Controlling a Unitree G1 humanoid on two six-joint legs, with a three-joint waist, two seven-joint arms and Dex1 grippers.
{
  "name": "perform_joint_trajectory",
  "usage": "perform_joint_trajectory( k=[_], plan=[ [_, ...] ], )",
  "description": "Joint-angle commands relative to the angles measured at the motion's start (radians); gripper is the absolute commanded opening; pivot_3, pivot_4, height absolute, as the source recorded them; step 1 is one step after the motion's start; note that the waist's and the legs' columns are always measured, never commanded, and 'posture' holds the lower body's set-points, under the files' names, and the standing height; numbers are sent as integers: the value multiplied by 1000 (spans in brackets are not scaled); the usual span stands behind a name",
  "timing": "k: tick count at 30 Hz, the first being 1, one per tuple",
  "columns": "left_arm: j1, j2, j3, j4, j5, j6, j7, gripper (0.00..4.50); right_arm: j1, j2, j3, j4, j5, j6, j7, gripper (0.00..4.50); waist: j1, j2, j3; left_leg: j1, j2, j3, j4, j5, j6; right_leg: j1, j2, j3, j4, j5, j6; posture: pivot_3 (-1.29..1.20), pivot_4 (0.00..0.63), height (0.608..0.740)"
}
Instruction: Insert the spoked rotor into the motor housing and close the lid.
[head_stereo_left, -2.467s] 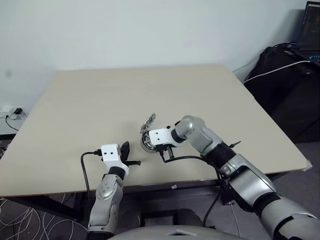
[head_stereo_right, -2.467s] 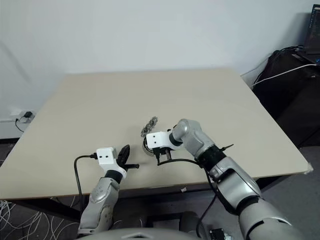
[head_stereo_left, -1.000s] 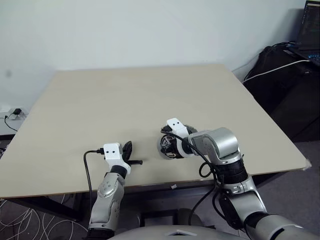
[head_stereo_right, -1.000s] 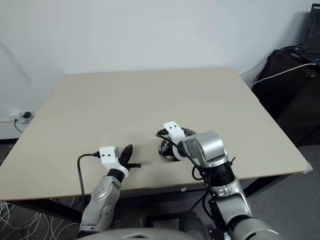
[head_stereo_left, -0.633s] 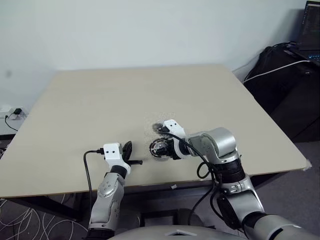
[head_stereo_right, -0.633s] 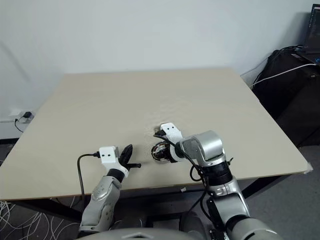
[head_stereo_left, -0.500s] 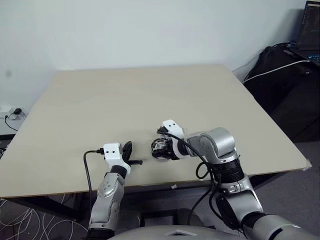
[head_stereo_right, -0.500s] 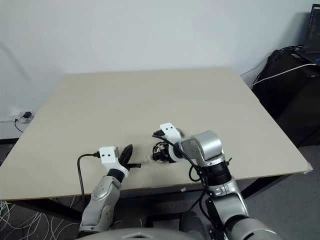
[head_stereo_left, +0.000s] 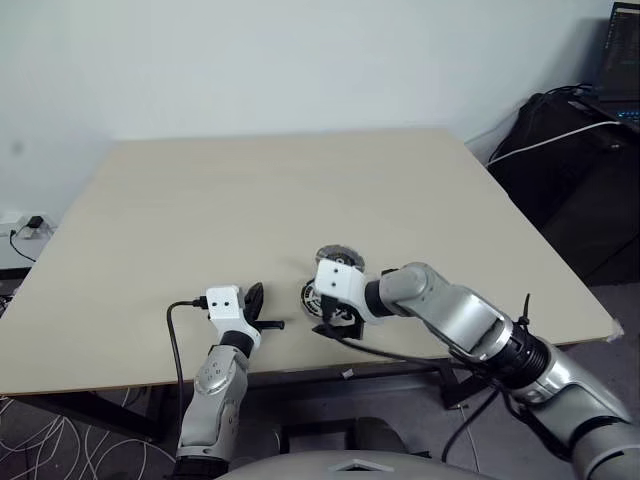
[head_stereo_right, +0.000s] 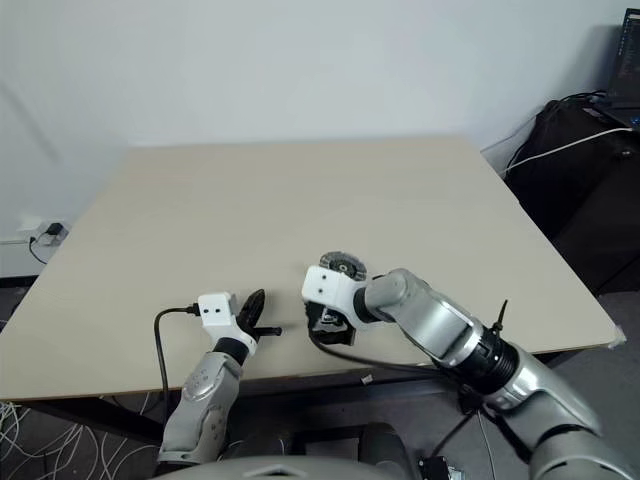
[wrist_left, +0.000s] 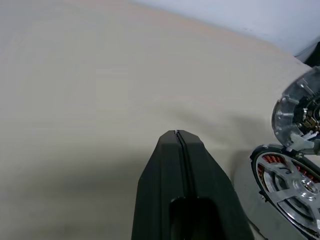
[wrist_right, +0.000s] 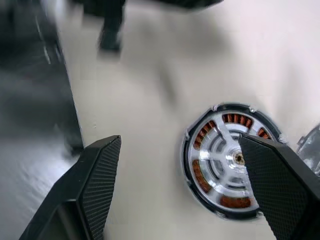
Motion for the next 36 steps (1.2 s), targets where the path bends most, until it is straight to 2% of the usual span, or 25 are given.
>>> perform_joint_trajectory(
  k=[1,14,27,36],
  plan=[
    [-19,-17,-3,-11,-11,-7,-9,0,-44,-50,60,57,-141,-243,91,4059,0,-2,1,0,0,0,0,0,0,0,0,0,0,0,0,0,0,740],
    [-20,-16,-5,-11,-13,-3,-10,0,-137,4,95,280,-371,-530,323,4059,16,-4,2,0,0,0,1,0,0,0,0,0,0,4,-5,0,0,740],
    [-12,-25,-7,-15,-11,-10,0,0,-165,80,67,461,-498,-688,382,4059,31,-4,2,0,0,0,1,0,0,1,0,0,1,4,-6,0,0,740],
    [-10,-28,-8,-15,-13,-11,2,0,-143,86,42,478,-526,-716,411,4059,32,-4,2,1,0,0,1,0,0,1,0,0,1,4,-6,0,0,740]
  ],
)
